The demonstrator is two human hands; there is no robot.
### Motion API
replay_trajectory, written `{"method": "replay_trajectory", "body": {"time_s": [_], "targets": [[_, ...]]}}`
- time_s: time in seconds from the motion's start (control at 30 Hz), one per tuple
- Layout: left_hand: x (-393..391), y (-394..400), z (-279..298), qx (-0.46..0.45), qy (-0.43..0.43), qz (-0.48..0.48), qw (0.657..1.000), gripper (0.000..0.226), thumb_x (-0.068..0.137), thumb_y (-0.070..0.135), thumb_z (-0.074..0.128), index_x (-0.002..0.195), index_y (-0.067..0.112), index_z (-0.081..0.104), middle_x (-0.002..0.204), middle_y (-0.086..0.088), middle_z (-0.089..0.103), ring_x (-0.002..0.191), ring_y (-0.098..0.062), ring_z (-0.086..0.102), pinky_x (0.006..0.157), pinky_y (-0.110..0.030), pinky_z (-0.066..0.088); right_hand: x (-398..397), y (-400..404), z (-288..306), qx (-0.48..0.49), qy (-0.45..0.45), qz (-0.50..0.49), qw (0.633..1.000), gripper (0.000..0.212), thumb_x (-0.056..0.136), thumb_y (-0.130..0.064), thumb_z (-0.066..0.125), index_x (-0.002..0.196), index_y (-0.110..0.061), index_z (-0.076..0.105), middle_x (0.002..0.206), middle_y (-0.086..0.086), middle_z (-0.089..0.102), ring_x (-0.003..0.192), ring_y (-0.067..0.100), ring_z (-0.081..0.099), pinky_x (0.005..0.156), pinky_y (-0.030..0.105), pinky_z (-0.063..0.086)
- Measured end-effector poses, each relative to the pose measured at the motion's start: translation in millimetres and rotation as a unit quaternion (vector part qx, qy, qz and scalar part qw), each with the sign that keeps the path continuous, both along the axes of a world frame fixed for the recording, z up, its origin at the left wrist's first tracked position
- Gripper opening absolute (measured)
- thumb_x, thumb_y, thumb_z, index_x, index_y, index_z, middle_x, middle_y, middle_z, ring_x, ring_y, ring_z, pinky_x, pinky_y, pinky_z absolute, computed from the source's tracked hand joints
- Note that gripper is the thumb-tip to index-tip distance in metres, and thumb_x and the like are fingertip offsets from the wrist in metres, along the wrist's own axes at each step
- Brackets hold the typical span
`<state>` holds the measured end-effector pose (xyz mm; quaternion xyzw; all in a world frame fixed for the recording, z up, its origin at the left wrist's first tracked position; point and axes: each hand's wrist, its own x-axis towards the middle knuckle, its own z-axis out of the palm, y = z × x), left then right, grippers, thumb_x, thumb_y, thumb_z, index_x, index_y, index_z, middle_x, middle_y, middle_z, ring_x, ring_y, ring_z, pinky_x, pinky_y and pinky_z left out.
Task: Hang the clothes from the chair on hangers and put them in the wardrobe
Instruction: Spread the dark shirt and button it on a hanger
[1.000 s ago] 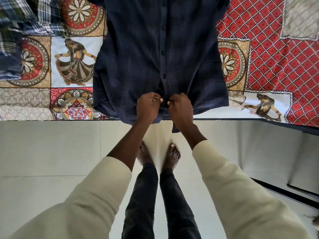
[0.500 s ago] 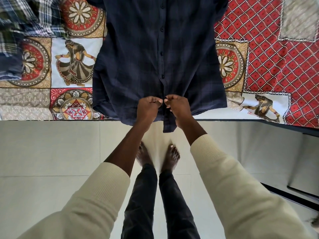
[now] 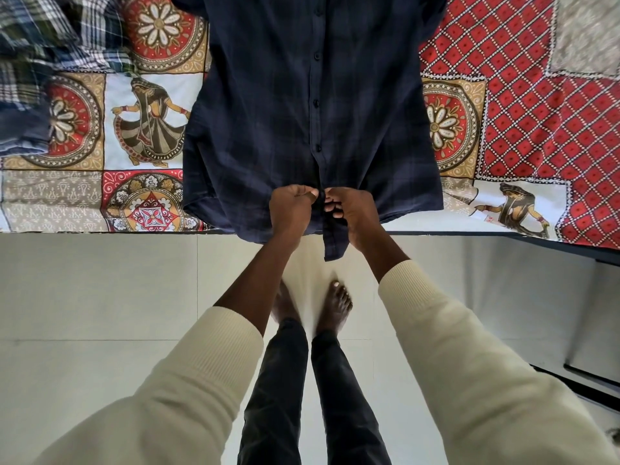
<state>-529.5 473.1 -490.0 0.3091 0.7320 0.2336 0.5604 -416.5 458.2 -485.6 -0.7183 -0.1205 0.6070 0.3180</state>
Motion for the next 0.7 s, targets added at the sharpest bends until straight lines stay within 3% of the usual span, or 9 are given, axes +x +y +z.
{"method": "replay_trajectory", "body": {"time_s": [0.1, 0.2, 0.27, 0.37, 0.5, 0.6, 0.7], "targets": [[-2, 5, 3, -0.023, -0.020, 0.005, 1.000, 0.016, 0.088, 0.004, 0.063, 0.074, 0.010, 0.069, 0.070, -0.001, 0.069, 0.063, -0.012, 0.063, 0.053, -0.015, 0.048, -1, 3, 5, 0.006, -0.033, 0.021, 0.999, 0.008, 0.081, -0.006, 0.066, 0.081, 0.000, 0.071, 0.067, 0.004, 0.066, 0.059, 0.011, 0.059, 0.057, 0.020, 0.045], [-4, 11, 4, -0.043, -0.015, -0.017, 0.999, 0.023, 0.089, 0.001, 0.055, 0.072, 0.011, 0.067, 0.066, -0.001, 0.067, 0.056, -0.008, 0.063, 0.047, -0.014, 0.044, -5, 3, 4, 0.041, -0.061, 0.028, 0.997, 0.015, 0.078, 0.001, 0.067, 0.080, 0.015, 0.066, 0.066, 0.015, 0.061, 0.056, 0.016, 0.055, 0.052, 0.019, 0.047], [-6, 15, 3, -0.057, -0.014, -0.027, 0.998, 0.022, 0.091, 0.005, 0.055, 0.073, 0.010, 0.067, 0.064, -0.001, 0.067, 0.055, -0.009, 0.063, 0.051, -0.019, 0.047, -11, 2, -1, 0.075, -0.097, 0.055, 0.991, 0.020, 0.076, -0.003, 0.070, 0.071, 0.013, 0.061, 0.061, 0.014, 0.058, 0.056, 0.019, 0.051, 0.055, 0.029, 0.048], [-8, 16, 1, -0.054, -0.013, -0.052, 0.997, 0.019, 0.089, 0.018, 0.068, 0.074, 0.007, 0.069, 0.065, -0.002, 0.069, 0.055, -0.009, 0.064, 0.056, -0.022, 0.050, -16, 1, -8, 0.100, -0.199, 0.116, 0.968, 0.034, 0.080, -0.015, 0.069, 0.053, -0.006, 0.050, 0.049, 0.002, 0.049, 0.047, 0.013, 0.042, 0.052, 0.032, 0.043], [-9, 18, -2, -0.043, -0.021, -0.066, 0.997, 0.017, 0.086, 0.009, 0.071, 0.069, 0.009, 0.067, 0.063, -0.003, 0.067, 0.050, -0.005, 0.061, 0.057, -0.023, 0.049, -17, -3, -12, 0.132, -0.295, 0.195, 0.926, 0.025, 0.090, -0.015, 0.059, 0.067, -0.006, 0.064, 0.064, 0.002, 0.064, 0.060, 0.018, 0.060, 0.062, 0.038, 0.054], [-10, 17, -4, -0.005, 0.030, -0.102, 0.994, 0.018, 0.089, 0.012, 0.068, 0.072, 0.017, 0.066, 0.073, -0.007, 0.071, 0.062, -0.013, 0.065, 0.063, -0.030, 0.053, -12, -4, -13, 0.137, -0.284, 0.220, 0.923, 0.016, 0.089, -0.011, 0.061, 0.077, -0.010, 0.071, 0.077, -0.001, 0.069, 0.071, 0.014, 0.063, 0.070, 0.033, 0.055], [-10, 11, -4, 0.059, 0.095, -0.153, 0.982, 0.012, 0.092, 0.011, 0.061, 0.084, 0.006, 0.069, 0.079, -0.010, 0.072, 0.072, -0.019, 0.065, 0.065, -0.032, 0.052, -7, 2, -8, 0.130, -0.242, 0.228, 0.934, 0.013, 0.090, -0.009, 0.064, 0.079, -0.010, 0.071, 0.076, -0.002, 0.068, 0.073, 0.013, 0.064, 0.070, 0.026, 0.054]]}}
